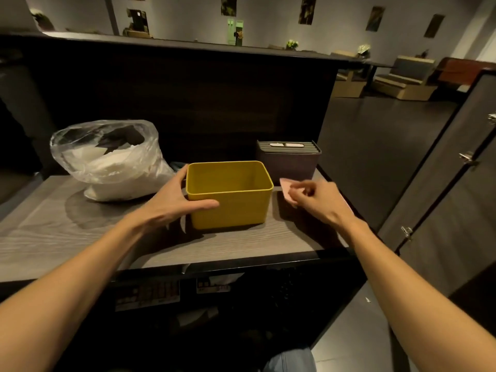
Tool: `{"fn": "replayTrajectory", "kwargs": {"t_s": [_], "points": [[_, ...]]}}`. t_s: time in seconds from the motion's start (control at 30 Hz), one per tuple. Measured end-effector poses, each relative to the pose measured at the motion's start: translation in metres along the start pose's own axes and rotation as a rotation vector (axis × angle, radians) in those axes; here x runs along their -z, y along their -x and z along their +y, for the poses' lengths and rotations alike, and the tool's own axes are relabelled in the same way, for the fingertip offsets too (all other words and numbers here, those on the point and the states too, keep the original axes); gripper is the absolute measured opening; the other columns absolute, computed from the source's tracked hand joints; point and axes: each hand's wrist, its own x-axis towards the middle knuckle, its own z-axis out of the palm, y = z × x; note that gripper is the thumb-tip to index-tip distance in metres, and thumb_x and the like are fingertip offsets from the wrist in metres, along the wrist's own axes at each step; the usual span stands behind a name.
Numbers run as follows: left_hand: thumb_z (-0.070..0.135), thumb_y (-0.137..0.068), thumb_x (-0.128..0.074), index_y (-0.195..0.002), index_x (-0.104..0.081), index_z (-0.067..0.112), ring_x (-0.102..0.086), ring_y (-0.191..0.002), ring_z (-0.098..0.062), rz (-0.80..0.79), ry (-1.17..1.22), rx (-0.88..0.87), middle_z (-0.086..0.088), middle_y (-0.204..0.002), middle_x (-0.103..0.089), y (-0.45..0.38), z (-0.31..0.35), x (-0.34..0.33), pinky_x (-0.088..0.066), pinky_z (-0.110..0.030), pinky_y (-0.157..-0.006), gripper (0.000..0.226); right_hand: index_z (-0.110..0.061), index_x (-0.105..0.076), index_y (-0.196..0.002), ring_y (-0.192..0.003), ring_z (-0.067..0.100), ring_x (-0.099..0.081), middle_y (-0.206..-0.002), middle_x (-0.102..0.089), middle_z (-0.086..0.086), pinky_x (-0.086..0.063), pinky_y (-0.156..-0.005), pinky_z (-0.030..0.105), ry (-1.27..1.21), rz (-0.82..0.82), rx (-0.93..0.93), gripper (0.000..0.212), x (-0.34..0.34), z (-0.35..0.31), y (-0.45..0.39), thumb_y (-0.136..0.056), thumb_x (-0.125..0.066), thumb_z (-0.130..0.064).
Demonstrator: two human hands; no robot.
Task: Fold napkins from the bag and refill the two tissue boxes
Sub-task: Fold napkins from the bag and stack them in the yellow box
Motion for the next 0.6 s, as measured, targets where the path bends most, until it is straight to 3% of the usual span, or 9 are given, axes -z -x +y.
{"fn": "replayTrajectory", "kwargs": {"t_s": [0.13,0.27,0.4,0.47,0.6], "points": [[0.058,-0.058,-0.088,-0.144,-0.038,0.037,-0.055,-0.122,-0.007,-0.025,-0.004,-0.038,0.012,-0.139,-0.053,-0.004,0.015,-0.024,-0.051,-0.036,-0.103,0.101,-0.028,-0.072,-0.128,-0.109,0.012,-0.051,-0.119,-0.054,-0.003,-0.041,-0.092,0.029,0.137,-0.006,0.065,0.035,-0.018,0.022,0.005,-0.100,-0.062,-0.046],[0.074,-0.052,-0.085,-0.154,-0.028,0.032,-0.047,-0.138,-0.020,-0.043,-0.028,-0.023,0.003,-0.155,-0.043,-0.015,0.025,-0.042,-0.047,-0.042,-0.110,0.124,-0.028,-0.072,-0.126,-0.119,0.013,-0.053,-0.131,-0.058,-0.003,-0.045,-0.099,0.030,0.184,-0.049,0.143,0.033,-0.010,0.026,0.002,-0.101,-0.061,-0.046],[0.074,-0.061,-0.083,-0.164,-0.005,0.026,-0.027,-0.153,-0.025,-0.020,-0.039,0.009,0.000,-0.171,-0.017,-0.015,0.030,-0.038,-0.034,-0.043,-0.117,0.138,-0.027,-0.074,-0.123,-0.112,0.011,-0.056,-0.127,-0.061,-0.004,-0.049,-0.097,0.032,0.124,0.010,0.138,0.030,0.005,0.024,0.001,-0.103,-0.059,-0.043],[0.077,-0.067,-0.070,-0.164,-0.012,0.024,-0.028,-0.149,-0.019,0.057,0.014,-0.032,0.002,-0.169,-0.021,-0.010,0.034,-0.030,-0.038,-0.036,-0.112,0.125,-0.024,-0.076,-0.120,-0.107,0.010,-0.058,-0.120,-0.062,-0.005,-0.052,-0.094,0.034,0.085,0.101,0.142,0.027,0.012,0.019,-0.003,-0.103,-0.060,-0.037],[0.057,-0.096,-0.061,-0.147,-0.053,0.018,-0.049,-0.128,-0.006,0.301,-0.060,-0.180,0.003,-0.146,-0.051,-0.010,0.039,-0.016,-0.046,-0.027,-0.104,0.065,-0.017,-0.076,-0.117,-0.096,0.011,-0.063,-0.109,-0.067,-0.001,-0.054,-0.080,0.025,-0.003,0.283,0.153,0.027,0.024,-0.005,-0.011,-0.105,-0.059,-0.033]]}}
